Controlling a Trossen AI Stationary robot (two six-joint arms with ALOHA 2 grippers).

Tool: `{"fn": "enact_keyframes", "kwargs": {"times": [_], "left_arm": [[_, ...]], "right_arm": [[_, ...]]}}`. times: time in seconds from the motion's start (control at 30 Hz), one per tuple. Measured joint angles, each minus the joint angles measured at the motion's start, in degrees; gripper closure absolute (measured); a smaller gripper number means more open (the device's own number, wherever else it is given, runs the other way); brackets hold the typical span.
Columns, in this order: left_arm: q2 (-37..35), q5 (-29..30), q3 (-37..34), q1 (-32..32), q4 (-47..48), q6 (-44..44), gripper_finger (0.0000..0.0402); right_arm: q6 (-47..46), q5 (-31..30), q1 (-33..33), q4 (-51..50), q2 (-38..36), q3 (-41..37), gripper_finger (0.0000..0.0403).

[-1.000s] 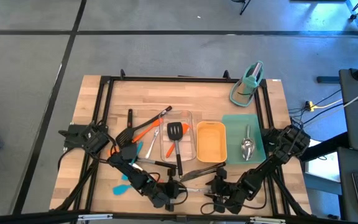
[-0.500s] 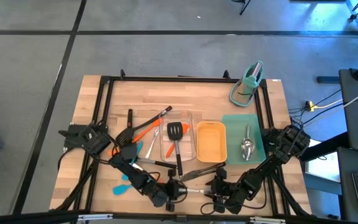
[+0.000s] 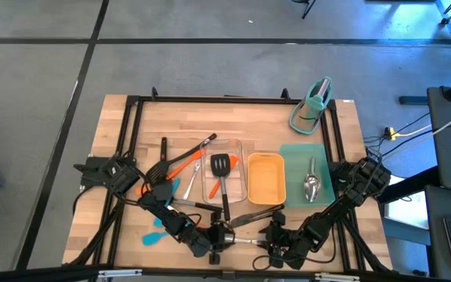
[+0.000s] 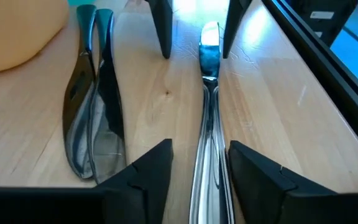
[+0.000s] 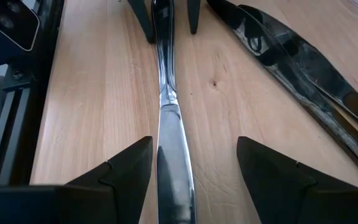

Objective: Pick & Place Kitchen Items
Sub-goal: Put the silver table knife into the yellow bin

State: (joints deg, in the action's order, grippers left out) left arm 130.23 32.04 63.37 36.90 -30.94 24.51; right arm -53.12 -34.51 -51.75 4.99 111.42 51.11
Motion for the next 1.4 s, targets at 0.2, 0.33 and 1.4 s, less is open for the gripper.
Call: {"fn": "enact_keyframes", "kwargs": {"times": [0.2,0.33,1.4], "left_arm": [[1.11,1.2,0.04,-0.17,0.02,2.81,0.0296],[1.14,1.48,0.04,-0.19,0.02,2.84,0.0327],[-1.3,3.08,-0.09,1.38,2.32,-3.52,0.033]], "right_arm": [[0.66,0.01,0.0,0.02,0.0,0.0,0.0165],[0.67,0.01,0.0,0.09,0.02,-0.02,0.0165],[4.04,-0.64,0.28,0.77,0.14,-0.04,0.0165]]}}
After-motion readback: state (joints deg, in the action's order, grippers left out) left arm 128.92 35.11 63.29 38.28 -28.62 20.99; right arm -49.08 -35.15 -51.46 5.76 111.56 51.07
